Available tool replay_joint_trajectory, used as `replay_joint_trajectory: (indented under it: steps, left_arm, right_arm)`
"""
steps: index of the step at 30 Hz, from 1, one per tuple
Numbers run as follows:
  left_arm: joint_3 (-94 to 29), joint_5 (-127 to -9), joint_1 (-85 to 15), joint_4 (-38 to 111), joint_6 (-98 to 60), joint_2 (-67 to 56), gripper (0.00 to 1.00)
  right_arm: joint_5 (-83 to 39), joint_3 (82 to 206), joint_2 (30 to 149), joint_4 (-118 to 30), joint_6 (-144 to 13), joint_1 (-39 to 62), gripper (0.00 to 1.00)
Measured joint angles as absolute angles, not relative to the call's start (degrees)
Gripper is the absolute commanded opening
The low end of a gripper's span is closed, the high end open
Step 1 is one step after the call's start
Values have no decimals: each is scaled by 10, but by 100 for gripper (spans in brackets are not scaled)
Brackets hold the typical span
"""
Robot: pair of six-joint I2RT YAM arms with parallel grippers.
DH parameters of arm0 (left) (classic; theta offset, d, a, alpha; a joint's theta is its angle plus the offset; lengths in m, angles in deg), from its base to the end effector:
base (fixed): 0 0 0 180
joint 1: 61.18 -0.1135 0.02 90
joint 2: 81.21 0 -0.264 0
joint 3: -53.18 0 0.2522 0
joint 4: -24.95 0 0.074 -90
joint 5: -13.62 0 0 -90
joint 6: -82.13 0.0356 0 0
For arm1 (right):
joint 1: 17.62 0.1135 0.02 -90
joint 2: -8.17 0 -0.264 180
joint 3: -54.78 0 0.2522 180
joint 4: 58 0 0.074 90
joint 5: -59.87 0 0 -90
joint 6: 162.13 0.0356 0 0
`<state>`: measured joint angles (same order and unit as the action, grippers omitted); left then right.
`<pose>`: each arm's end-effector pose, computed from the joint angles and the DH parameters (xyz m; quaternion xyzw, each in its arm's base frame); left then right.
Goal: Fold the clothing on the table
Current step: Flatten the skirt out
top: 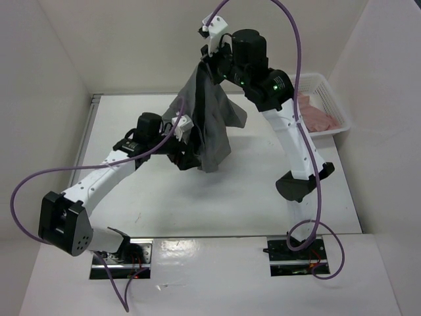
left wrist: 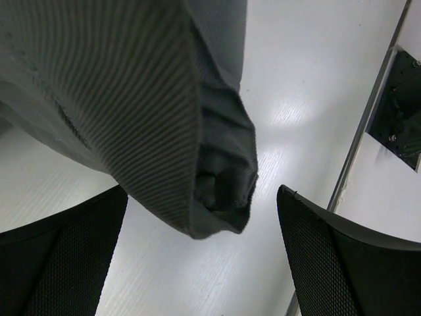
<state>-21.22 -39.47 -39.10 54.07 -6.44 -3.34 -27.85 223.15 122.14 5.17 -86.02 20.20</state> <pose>0.2724 -0.1336 0.3012 0.3184 0.7836 -0.3548 0.3985 0.3012 0.2356 0.5431 -0.3426 0.6773 0.1497 0.6336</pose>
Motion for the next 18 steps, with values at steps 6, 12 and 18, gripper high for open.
replay_joint_trajectory:
  steps: [6, 12, 18]
  left_arm:
    - [-241, -395, -384, 534, -79, -30, 100]
    - [-251, -417, -383, 514, -95, -24, 100]
    - [-269, -435, -379, 504, -99, 21, 100]
  right_arm:
    - [-280, 2231, 1230, 51, -859, 202, 0]
    - [-280, 2231, 1231, 51, -854, 202, 0]
    - [-279, 2231, 1231, 51, -853, 202, 0]
